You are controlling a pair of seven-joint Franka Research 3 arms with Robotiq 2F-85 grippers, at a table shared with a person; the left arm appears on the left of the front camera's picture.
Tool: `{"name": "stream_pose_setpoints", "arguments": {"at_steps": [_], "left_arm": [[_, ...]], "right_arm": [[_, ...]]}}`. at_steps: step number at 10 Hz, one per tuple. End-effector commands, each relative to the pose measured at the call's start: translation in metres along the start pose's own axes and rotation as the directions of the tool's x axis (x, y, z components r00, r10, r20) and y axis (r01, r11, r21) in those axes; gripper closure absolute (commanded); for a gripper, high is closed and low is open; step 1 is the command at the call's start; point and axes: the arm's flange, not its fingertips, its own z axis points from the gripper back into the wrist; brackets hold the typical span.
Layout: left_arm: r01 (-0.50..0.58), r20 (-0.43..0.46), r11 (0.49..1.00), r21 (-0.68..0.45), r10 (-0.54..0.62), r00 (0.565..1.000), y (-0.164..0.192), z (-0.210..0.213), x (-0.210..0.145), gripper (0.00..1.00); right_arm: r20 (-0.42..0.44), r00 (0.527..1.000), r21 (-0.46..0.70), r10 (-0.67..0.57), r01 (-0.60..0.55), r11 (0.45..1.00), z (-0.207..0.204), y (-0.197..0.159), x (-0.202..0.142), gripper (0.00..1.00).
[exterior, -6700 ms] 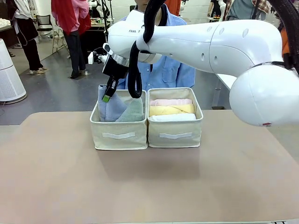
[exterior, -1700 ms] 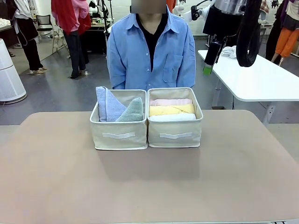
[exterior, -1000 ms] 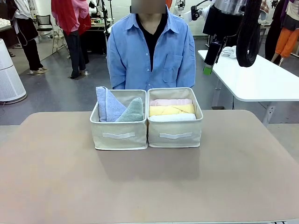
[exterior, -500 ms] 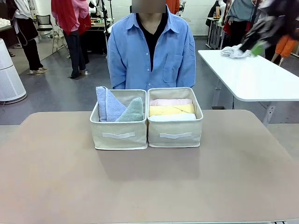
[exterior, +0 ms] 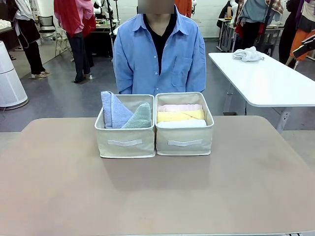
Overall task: Sort the towels based on their folding style.
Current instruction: Pick up another triangle-folded towel from the table and place it in the left Fabric basket.
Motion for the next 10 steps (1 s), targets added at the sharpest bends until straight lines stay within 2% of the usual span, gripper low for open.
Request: {"name": "stream_pose_setpoints", "arguments": {"at_steps": [1,3,6,7,10], "left_arm": [[0.004,0.005,1.000,-0.006,-0.004,1.000,-0.002,0.001,0.001,0.00],[0.004,0.005,1.000,-0.006,-0.004,1.000,-0.002,0.001,0.001,0.00],[0.004,0.005,1.000,-0.006,-0.004,1.000,-0.002,0.001,0.001,0.00],[0.004,0.005,1.000,-0.006,-0.004,1.000,-0.002,0.001,0.001,0.00],[0.004,0.005,1.000,-0.006,-0.004,1.000,-0.002,0.001,0.001,0.00]], "right_arm": [[0.075,0.997,-0.101,0.014,-0.006,0.995,0.000,-0.003,0.002,0.00],[0.084,0.996,-0.178,0.010,0.005,0.984,-0.004,0.001,-0.004,0.00],[0.052,0.999,-0.108,0.008,-0.002,0.994,-0.015,0.006,0.005,0.00],[0.063,0.998,-0.147,0.019,-0.009,0.989,0.006,-0.003,-0.002,0.00],[0.063,0.998,-0.147,0.019,-0.009,0.989,0.006,-0.003,-0.002,0.00]]}}
